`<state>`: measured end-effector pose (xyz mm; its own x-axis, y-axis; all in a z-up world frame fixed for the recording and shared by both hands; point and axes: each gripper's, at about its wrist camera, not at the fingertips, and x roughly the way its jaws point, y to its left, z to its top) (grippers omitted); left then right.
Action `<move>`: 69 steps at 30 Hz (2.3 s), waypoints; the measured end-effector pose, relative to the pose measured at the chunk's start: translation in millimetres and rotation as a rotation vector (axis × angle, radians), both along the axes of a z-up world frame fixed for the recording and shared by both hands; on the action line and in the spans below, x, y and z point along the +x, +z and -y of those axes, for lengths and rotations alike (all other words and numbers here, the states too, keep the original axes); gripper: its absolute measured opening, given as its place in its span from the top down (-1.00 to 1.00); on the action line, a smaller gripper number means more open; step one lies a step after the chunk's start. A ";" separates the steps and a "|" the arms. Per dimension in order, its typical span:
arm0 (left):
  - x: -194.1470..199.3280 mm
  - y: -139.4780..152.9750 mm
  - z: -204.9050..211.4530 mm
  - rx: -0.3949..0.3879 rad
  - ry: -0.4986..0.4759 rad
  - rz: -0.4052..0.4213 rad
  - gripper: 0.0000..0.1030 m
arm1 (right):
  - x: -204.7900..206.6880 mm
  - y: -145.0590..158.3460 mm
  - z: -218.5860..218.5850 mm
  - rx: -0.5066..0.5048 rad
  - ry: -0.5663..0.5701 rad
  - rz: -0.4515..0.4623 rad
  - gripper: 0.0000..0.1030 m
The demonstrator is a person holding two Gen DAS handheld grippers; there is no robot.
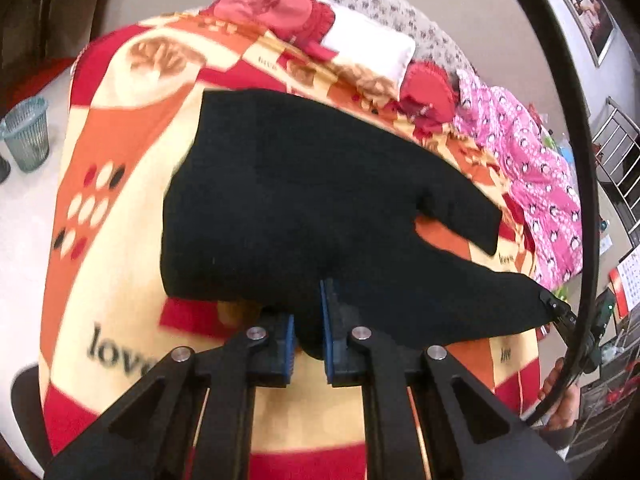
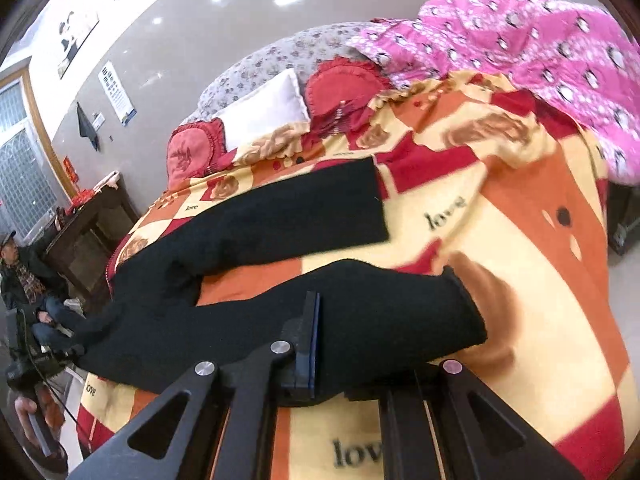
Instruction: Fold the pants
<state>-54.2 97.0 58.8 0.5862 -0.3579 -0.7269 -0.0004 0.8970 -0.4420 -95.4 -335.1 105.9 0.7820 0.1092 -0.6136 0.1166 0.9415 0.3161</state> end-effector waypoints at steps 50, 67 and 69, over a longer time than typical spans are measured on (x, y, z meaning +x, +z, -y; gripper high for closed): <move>39.6 16.9 31.1 0.252 -0.056 0.143 -0.45 | 173.6 7.6 -210.8 -0.586 0.546 -0.052 -0.81; 59.1 -8.0 16.7 0.127 -0.018 0.042 -0.45 | 242.5 -35.1 -251.0 -0.811 0.700 -0.038 0.88; 54.6 -6.8 12.2 0.098 -0.011 0.043 -0.45 | 220.7 -20.6 -243.8 -0.746 0.691 -0.010 0.88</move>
<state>0.4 84.8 52.0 0.6140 -0.2928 -0.7330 0.0269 0.9359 -0.3513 125.3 -91.3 85.3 0.6875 0.1219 -0.7159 -0.5282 0.7604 -0.3777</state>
